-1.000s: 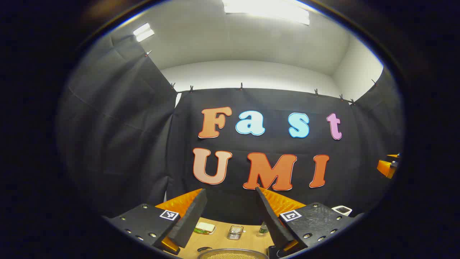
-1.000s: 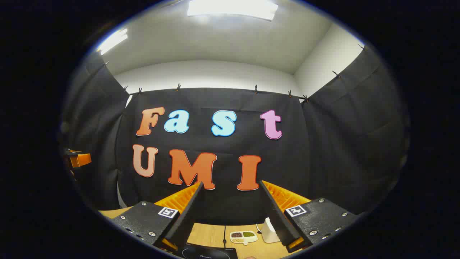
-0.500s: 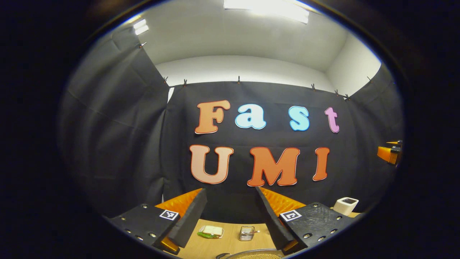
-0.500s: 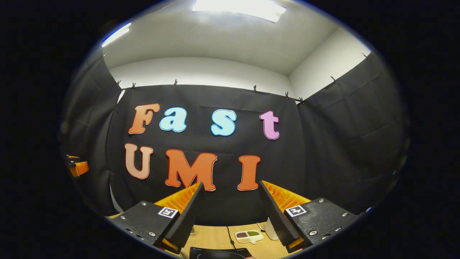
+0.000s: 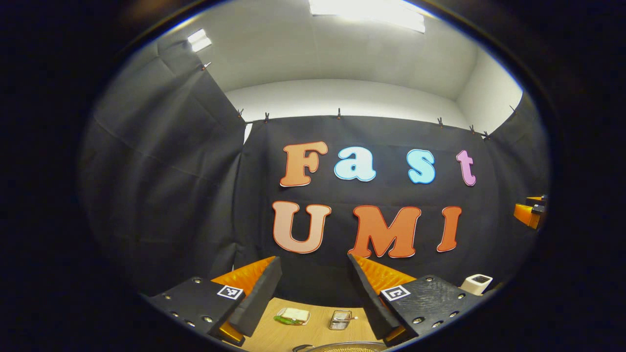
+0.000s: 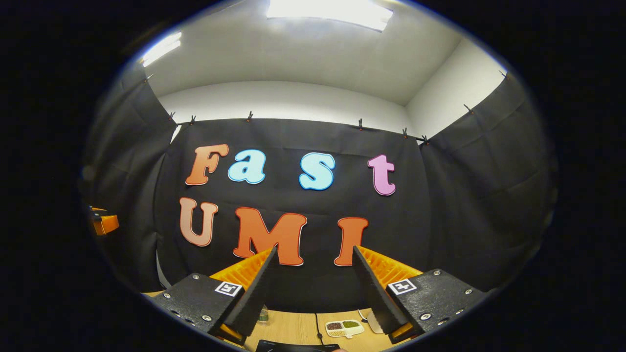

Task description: First push the handle of the pot to place it horizontally, then grasp the pot with both hands and set it on the induction cooktop.

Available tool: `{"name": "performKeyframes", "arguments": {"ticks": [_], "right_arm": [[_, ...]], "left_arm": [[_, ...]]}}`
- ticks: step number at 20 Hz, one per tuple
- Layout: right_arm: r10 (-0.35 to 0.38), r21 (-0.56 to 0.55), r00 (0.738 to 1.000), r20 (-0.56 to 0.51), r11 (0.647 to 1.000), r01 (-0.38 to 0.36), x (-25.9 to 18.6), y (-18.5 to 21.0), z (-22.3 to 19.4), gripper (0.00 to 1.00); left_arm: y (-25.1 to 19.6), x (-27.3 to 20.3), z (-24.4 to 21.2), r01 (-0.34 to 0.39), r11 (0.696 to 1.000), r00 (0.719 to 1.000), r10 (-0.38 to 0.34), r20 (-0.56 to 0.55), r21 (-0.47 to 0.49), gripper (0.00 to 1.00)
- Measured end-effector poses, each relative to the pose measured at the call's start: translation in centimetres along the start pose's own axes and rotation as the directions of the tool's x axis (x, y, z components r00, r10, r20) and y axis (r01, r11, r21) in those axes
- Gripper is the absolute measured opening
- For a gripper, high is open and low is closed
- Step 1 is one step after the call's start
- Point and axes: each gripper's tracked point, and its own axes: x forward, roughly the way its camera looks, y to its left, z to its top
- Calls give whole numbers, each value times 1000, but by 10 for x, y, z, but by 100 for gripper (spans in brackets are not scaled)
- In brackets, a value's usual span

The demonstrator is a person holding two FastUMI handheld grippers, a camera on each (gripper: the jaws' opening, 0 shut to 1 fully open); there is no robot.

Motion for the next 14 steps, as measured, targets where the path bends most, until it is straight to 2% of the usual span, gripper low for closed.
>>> {"name": "performKeyframes", "arguments": {"ticks": [3,7,9,13,14], "right_arm": [[12,-21,1000,7,1000,-12,2,-12,-5,93],[37,-37,999,-8,999,-38,1,-19,-20,93],[42,-28,999,-18,999,-42,0,-22,-27,93],[36,-11,998,-48,999,-37,1,-31,-42,93],[28,-17,998,-53,999,-29,1,-35,-45,93]], "left_arm": [[-20,-4,1,3,1000,1000,-3,7,3,86],[-51,-10,-13,55,998,998,-55,-41,6,86],[-68,-10,-26,100,995,992,-99,-81,5,75],[-94,-14,-65,163,986,966,-167,-200,-37,30],[-97,-16,-78,163,985,956,-170,-238,-49,12]]}}
